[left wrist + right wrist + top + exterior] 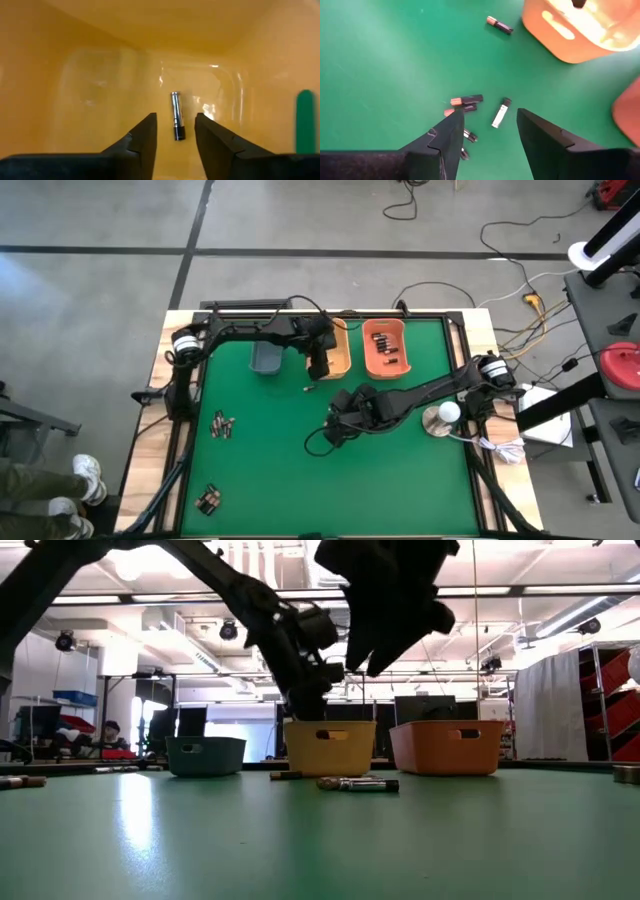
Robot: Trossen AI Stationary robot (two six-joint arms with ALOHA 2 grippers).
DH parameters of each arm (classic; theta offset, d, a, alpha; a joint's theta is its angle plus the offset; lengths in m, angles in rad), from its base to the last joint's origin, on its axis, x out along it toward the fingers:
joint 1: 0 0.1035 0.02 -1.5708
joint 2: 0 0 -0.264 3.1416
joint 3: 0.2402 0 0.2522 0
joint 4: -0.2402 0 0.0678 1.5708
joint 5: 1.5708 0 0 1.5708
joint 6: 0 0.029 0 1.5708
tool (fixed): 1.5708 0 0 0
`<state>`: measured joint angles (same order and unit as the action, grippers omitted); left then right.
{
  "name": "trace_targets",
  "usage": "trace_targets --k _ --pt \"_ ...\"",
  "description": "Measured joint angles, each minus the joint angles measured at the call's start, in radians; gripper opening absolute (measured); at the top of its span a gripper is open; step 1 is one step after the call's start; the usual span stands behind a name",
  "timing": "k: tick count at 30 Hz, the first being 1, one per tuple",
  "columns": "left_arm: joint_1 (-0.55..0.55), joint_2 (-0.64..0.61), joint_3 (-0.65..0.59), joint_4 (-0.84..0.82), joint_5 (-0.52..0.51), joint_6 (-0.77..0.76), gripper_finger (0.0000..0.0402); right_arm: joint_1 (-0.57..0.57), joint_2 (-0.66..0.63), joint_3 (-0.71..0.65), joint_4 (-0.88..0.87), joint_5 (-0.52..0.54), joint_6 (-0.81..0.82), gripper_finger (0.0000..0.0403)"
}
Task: Sort batteries
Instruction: Put the silver battery into the yellow bin
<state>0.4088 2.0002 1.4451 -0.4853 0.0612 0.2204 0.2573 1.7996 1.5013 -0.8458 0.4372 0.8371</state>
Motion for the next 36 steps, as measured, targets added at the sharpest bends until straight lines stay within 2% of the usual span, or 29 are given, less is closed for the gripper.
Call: trace_targets --k 5,10,14,18,22,25,28,36 --pt "-0.015 -0.129 -0.016 -0.021 0.036 0.003 0.0143 0.006 -0.054 0.003 -0.092 0.0 -0.001 0.0192" --pt "-0.079 -0.304 -0.105 -0.007 0.105 -0.04 0.0145 0.024 -0.144 0.0 -0.152 0.037 -0.027 0.0198" --pt "-0.159 -0.417 -0.222 0.029 0.143 -0.076 0.0145 0.035 -0.177 -0.022 -0.146 0.059 -0.1 0.0196" --pt "-0.269 -0.478 -0.372 0.174 0.143 -0.143 0.0145 0.042 -0.182 -0.053 -0.149 0.059 -0.142 0.0195" --pt "-0.39 -0.464 -0.489 0.371 0.134 -0.234 0.0144 0.042 -0.187 -0.063 -0.145 0.061 -0.149 0.0195" --pt "-0.469 -0.413 -0.527 0.501 0.074 -0.295 0.014 0.042 -0.187 -0.064 -0.145 0.064 -0.15 0.0192" --pt "-0.514 -0.338 -0.522 0.567 0.02 -0.368 0.0133 0.051 -0.196 -0.064 -0.145 0.064 -0.148 0.0188" --pt "-0.51 -0.131 -0.392 0.578 0.006 -0.44 0.0116 0.127 -0.236 -0.064 -0.15 0.062 -0.097 0.019"
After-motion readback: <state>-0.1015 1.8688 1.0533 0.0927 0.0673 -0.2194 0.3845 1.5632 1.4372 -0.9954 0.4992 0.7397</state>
